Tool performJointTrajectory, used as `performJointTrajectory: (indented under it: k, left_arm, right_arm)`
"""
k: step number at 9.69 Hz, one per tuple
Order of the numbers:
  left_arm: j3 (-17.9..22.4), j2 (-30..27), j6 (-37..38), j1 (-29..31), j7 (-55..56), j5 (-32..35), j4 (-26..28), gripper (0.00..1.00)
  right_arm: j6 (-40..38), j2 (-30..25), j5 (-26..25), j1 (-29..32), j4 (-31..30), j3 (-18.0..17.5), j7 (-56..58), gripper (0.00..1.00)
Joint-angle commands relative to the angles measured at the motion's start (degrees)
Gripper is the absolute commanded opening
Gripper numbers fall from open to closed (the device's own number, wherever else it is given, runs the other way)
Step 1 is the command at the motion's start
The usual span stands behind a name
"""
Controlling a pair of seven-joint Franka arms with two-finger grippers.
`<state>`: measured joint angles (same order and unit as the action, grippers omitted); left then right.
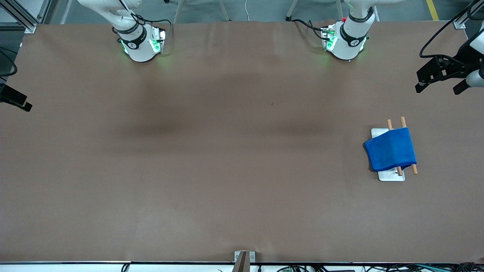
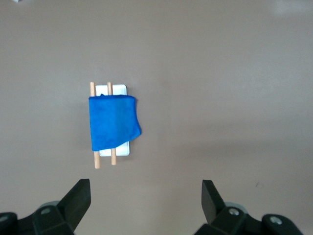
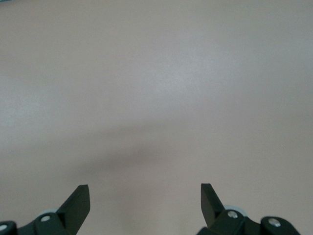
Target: Right arm passes towel to left arm to hang
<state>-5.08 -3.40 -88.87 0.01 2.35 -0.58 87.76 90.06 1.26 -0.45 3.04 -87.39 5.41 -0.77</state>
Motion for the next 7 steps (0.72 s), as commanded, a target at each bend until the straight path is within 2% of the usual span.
performJointTrajectory:
  k: [1,7]
  left_arm:
    - [-0.9,1.03,1.94,0.26,1.17,1.02,0.57,1.0]
    - [-0.99,1.73,2.13,0.34,0.73,2.59,1.45,1.0]
  right_arm:
    - [-0.06,-0.21,-1.31,-0.05,0.12,-0.23,-0.55,1.0]
    - [-0.15,-0.21,-1.31,-0.05,0.12,-0.05,-0.55,1.0]
